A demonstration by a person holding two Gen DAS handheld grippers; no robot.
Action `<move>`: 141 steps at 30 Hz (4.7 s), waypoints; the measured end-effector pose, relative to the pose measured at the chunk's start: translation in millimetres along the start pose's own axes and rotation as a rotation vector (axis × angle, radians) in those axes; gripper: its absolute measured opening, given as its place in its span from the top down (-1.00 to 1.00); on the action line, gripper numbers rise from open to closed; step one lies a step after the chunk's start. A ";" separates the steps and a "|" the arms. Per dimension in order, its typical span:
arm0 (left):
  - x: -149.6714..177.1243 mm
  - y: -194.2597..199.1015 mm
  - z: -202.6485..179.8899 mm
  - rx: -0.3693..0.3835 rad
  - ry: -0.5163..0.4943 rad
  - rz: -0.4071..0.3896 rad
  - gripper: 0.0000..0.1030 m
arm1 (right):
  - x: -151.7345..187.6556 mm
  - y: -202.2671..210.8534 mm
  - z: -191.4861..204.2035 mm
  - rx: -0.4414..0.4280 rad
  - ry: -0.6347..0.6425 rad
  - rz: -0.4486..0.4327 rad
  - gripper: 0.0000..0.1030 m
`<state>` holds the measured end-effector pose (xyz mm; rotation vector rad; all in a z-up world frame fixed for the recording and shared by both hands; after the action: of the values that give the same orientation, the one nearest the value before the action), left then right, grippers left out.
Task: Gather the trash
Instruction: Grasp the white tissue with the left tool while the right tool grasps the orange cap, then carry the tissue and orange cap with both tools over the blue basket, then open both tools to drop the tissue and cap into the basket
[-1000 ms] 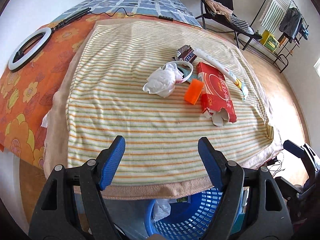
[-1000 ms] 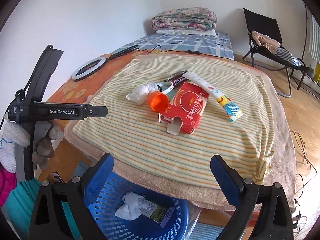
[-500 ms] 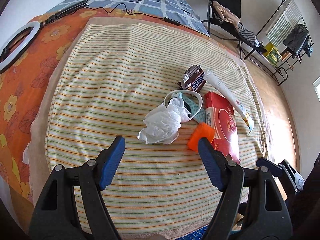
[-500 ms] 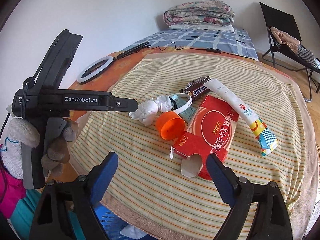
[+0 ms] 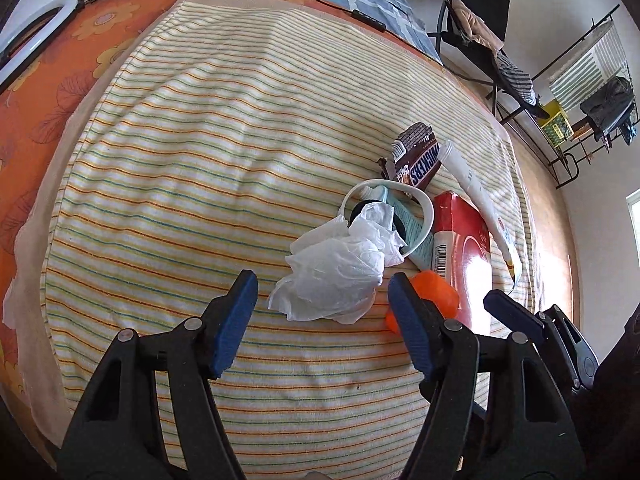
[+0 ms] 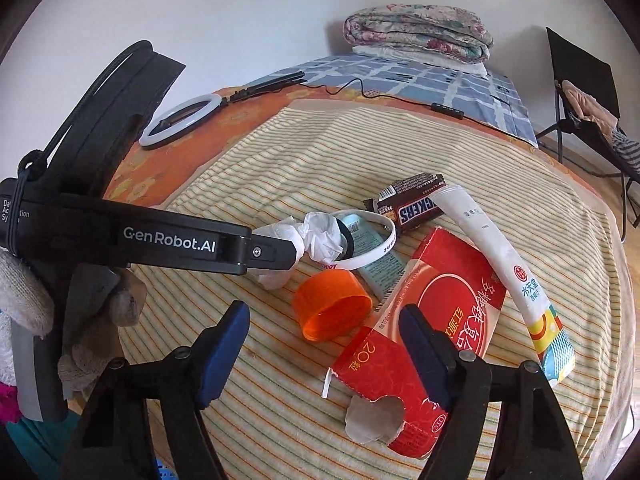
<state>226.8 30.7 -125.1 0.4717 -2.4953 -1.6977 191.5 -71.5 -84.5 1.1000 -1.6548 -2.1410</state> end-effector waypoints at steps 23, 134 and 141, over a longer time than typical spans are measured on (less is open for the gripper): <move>-7.4 1.3 0.9 0.010 0.013 -0.030 0.41 | -10.7 -24.0 6.0 0.011 0.054 0.010 -0.02; 284.1 -46.7 -29.1 -0.171 -0.431 0.140 -0.18 | 232.3 35.1 26.3 -0.035 -0.209 0.181 -0.45; 284.9 -50.7 -30.2 -0.180 -0.433 0.147 -0.18 | 232.3 37.5 21.7 -0.039 -0.233 0.174 -0.63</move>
<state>-25.8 -98.7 -188.9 -0.1083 -2.5238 -2.1220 5.6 -203.5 -146.6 0.6885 -1.7249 -2.2441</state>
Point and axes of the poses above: each gripper's, at about its wrist camera, not at the fingertips, and y roughly against the way its jaws point, z to its left, x to its underside, the point moved 9 cm from there along -y, roughly the way its jaws point, and after that the axes turned 14 degrees about z, right-handed, at the moved point
